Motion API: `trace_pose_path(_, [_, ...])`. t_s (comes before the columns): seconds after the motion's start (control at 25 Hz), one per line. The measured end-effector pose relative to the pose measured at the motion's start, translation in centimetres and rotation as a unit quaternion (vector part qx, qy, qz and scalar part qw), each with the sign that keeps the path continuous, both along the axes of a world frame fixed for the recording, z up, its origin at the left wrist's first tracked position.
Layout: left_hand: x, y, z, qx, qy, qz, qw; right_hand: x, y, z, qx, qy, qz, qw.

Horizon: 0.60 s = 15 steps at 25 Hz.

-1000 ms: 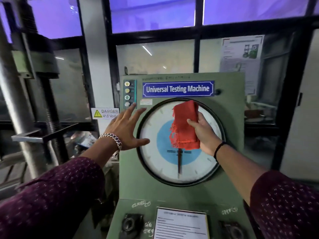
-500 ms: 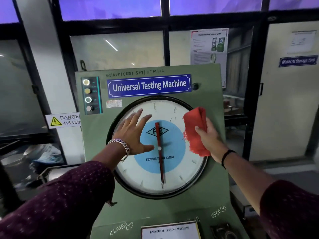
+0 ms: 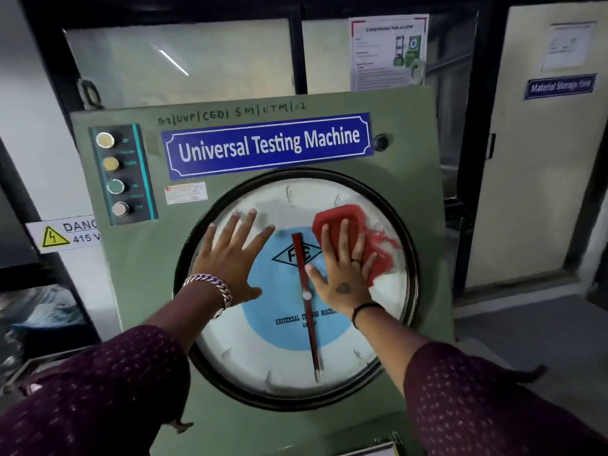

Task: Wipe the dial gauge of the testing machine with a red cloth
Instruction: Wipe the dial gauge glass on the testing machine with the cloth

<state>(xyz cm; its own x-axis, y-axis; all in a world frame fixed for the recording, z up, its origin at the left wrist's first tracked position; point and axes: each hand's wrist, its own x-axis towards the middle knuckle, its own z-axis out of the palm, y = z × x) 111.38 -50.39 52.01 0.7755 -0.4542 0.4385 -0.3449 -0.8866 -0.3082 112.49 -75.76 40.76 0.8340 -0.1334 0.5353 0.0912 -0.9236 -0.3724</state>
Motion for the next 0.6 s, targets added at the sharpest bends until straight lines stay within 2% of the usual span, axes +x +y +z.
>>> trace_pose_path(0.08, [0.9, 0.8, -0.5, 0.018, -0.019, 0.011, 1.000, 1.3, -0.7, 1.6, 0.018, -0.041, -0.025, 0.999])
trace_pose_path(0.2, [1.9, 1.0, -1.0, 0.049, -0.034, 0.021, 0.998, 3.3, -1.0, 4.7, 0.103, -0.064, -0.077, 0.990])
trace_pose_path(0.36, [2.5, 0.9, -0.5, 0.080, -0.047, 0.020, 0.995, -1.1, -0.6, -5.8, 0.143, -0.044, -0.117, 0.982])
trace_pose_path(0.44, [2.7, 0.7, -0.2, 0.091, -0.051, 0.023, 0.994, -1.3, -1.4, -6.6, 0.196, -0.035, -0.121, 0.972])
trace_pose_path(0.48, [2.7, 0.5, -0.1, 0.091, -0.050, 0.025, 0.994, -0.2, -1.4, -4.8, 0.187, -0.039, -0.125, 0.974])
trace_pose_path(0.6, [3.0, -0.8, -0.2, 0.087, -0.043, 0.032, 0.995, 2.3, 0.7, 0.9, 0.023, -0.102, -0.052, 0.993])
